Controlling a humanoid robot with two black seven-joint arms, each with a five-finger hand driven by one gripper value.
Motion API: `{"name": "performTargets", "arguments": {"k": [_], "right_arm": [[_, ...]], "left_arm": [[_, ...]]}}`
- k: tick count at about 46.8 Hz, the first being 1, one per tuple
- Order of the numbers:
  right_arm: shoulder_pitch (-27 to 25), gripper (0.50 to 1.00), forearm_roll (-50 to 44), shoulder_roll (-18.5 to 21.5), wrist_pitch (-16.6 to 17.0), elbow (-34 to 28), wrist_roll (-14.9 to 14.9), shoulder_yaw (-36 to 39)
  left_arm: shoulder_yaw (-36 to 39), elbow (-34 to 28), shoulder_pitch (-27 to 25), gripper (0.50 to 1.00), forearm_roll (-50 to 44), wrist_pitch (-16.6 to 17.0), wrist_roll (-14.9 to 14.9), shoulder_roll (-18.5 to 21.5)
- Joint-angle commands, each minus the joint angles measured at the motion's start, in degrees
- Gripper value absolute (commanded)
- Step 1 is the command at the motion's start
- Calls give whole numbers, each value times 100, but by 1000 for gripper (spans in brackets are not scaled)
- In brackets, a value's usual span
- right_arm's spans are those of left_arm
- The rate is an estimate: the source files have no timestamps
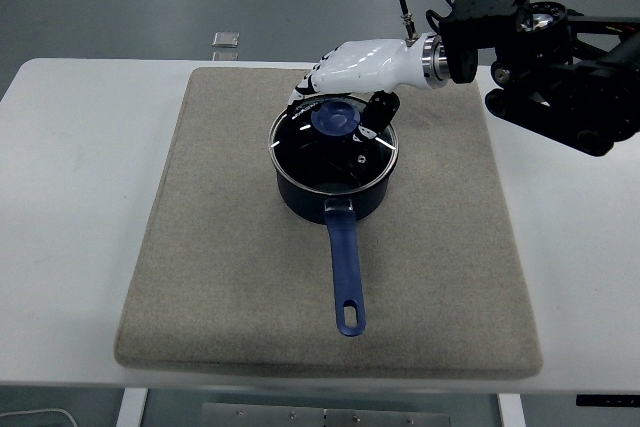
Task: Lift the pot lid and place it to the right of the pot.
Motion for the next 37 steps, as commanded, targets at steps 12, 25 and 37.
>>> {"name": "performTargets", "arguments": {"k": [12, 25, 37], "right_arm": [[-36, 856, -18, 0, -32, -61, 6, -7], [-62, 856, -18, 9, -85, -96, -11, 2], [-71, 856, -18, 17, -85, -96, -20, 2]], "left_arm": [[0, 5, 0, 1000, 0, 0, 0, 0], [0, 5, 0, 1000, 0, 0, 0, 0], [0, 5, 0, 1000, 0, 0, 0, 0]]}}
